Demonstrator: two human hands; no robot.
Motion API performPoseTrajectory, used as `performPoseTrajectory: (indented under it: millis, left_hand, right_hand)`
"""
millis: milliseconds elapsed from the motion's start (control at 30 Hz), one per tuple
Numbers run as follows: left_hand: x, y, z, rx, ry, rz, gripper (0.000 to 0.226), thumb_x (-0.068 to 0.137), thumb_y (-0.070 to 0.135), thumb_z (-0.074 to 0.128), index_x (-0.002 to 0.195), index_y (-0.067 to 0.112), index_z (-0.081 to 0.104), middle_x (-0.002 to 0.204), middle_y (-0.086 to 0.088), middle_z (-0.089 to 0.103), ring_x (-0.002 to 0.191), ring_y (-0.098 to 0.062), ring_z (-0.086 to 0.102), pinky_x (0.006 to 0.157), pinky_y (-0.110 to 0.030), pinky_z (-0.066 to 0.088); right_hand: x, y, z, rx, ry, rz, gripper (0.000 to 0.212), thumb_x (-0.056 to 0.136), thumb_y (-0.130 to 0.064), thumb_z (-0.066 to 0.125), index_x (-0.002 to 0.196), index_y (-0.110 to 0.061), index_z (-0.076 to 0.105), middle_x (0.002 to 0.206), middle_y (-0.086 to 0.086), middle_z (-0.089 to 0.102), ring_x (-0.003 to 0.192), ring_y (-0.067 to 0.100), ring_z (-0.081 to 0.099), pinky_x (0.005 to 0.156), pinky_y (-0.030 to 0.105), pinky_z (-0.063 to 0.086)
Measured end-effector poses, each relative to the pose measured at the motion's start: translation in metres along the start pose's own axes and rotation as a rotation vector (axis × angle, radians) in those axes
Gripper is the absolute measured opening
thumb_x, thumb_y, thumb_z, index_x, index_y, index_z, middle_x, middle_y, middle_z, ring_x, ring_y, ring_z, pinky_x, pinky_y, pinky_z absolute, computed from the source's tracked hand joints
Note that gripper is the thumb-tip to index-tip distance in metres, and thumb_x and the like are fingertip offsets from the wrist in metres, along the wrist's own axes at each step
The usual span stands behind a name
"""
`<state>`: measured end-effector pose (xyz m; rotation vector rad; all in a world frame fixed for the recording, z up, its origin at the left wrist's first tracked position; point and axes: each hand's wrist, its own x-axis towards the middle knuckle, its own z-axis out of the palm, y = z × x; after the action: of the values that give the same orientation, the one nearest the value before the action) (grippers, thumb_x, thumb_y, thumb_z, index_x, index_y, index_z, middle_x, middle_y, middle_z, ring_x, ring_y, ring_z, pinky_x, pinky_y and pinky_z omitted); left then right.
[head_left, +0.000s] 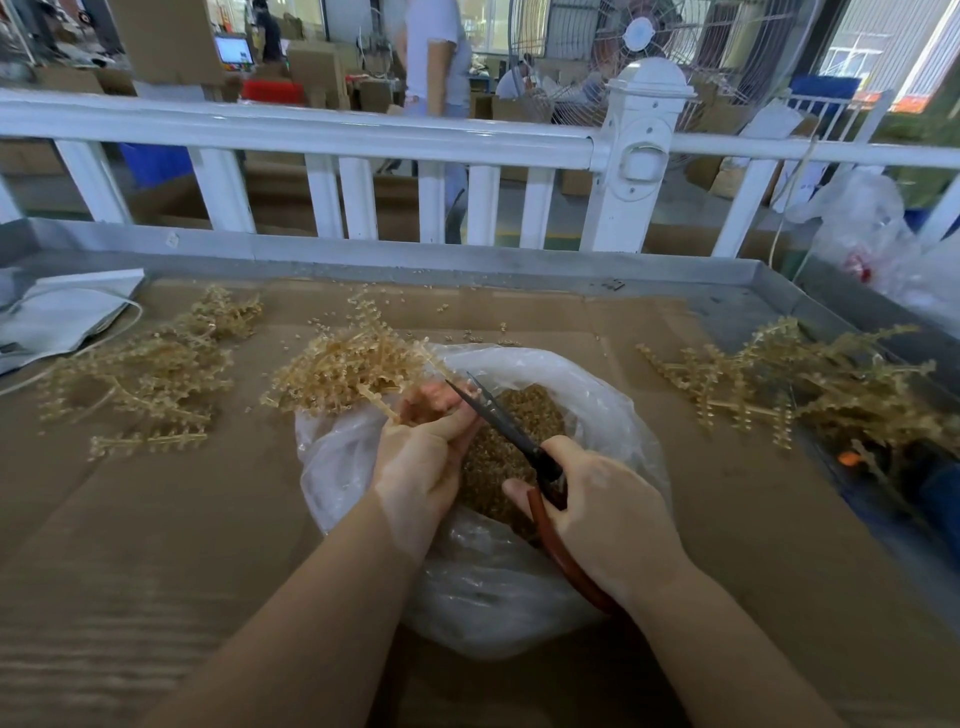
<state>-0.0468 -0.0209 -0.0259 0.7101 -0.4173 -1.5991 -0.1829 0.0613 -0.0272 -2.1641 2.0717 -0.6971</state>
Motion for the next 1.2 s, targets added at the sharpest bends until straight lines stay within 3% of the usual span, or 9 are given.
performPoseTrajectory:
  millis: [133,267,567,700,933,1100,1200]
  left_hand:
    - [0.0023,-0.0010,0.0001,-0.045,0.038,-0.004,0.034,0.079,-0.024,0.049,0.098,0.004,0.051,0.081,-0.010,0.059,0.068,-0.017,0.067,0.054,-0.025,0.056]
    - [0.0051,-0.0007,0.0014,-0.057,0.091,-0.017,0.041,0.082,-0.023,0.049,0.114,0.002,0.050,0.081,-0.010,0.061,0.071,-0.018,0.065,0.057,-0.026,0.058]
    - [0.0001,-0.0006,0.0009,-0.051,0.055,-0.029,0.054,0.079,-0.022,0.053,0.130,-0.008,0.043,0.089,-0.014,0.063,0.078,-0.022,0.067,0.059,-0.027,0.059]
    - [-0.0002,-0.0007,0.0013,-0.034,0.043,-0.035,0.052,0.079,-0.023,0.053,0.129,-0.008,0.044,0.089,-0.014,0.062,0.082,-0.024,0.066,0.064,-0.028,0.060]
    - [0.0006,-0.0032,0.0002,-0.016,0.051,-0.032,0.043,0.081,-0.021,0.054,0.116,0.002,0.049,0.080,-0.009,0.060,0.073,-0.016,0.066,0.056,-0.022,0.056]
    - [0.0034,-0.0037,0.0002,-0.031,0.069,-0.035,0.046,0.081,-0.022,0.053,0.118,0.004,0.047,0.082,-0.008,0.058,0.076,-0.017,0.063,0.054,-0.022,0.056]
    - [0.0047,-0.0024,0.0007,-0.059,0.077,-0.052,0.045,0.082,-0.022,0.051,0.117,0.005,0.047,0.084,-0.010,0.057,0.079,-0.020,0.062,0.055,-0.023,0.057]
  right_hand:
    - [-0.0007,-0.0002,-0.0011,0.000,-0.008,-0.005,0.038,0.086,-0.067,0.041,0.101,-0.033,0.049,0.087,-0.012,0.057,0.080,0.007,0.051,0.065,0.021,0.036]
    - [-0.0016,-0.0014,-0.0025,0.017,-0.006,0.000,0.035,0.086,-0.066,0.043,0.097,-0.033,0.048,0.083,-0.012,0.053,0.078,0.008,0.048,0.063,0.024,0.034]
    - [0.0010,-0.0027,-0.0073,0.056,-0.023,-0.008,0.035,0.085,-0.065,0.043,0.090,-0.031,0.047,0.078,-0.010,0.054,0.074,0.008,0.049,0.062,0.023,0.033]
    - [0.0019,-0.0016,-0.0080,0.062,-0.040,-0.009,0.033,0.087,-0.064,0.044,0.088,-0.032,0.045,0.070,-0.012,0.050,0.069,0.006,0.049,0.061,0.023,0.034]
    - [0.0017,-0.0017,-0.0067,0.052,-0.024,-0.005,0.034,0.087,-0.064,0.045,0.091,-0.030,0.049,0.065,-0.012,0.048,0.064,0.006,0.048,0.053,0.016,0.029]
    - [0.0011,-0.0009,-0.0062,0.050,-0.025,-0.019,0.038,0.087,-0.064,0.043,0.096,-0.029,0.052,0.070,-0.011,0.053,0.068,0.008,0.055,0.059,0.020,0.039]
    - [-0.0008,-0.0015,-0.0048,0.019,-0.003,-0.035,0.037,0.086,-0.067,0.040,0.094,-0.031,0.047,0.073,-0.012,0.053,0.069,0.005,0.052,0.056,0.016,0.034]
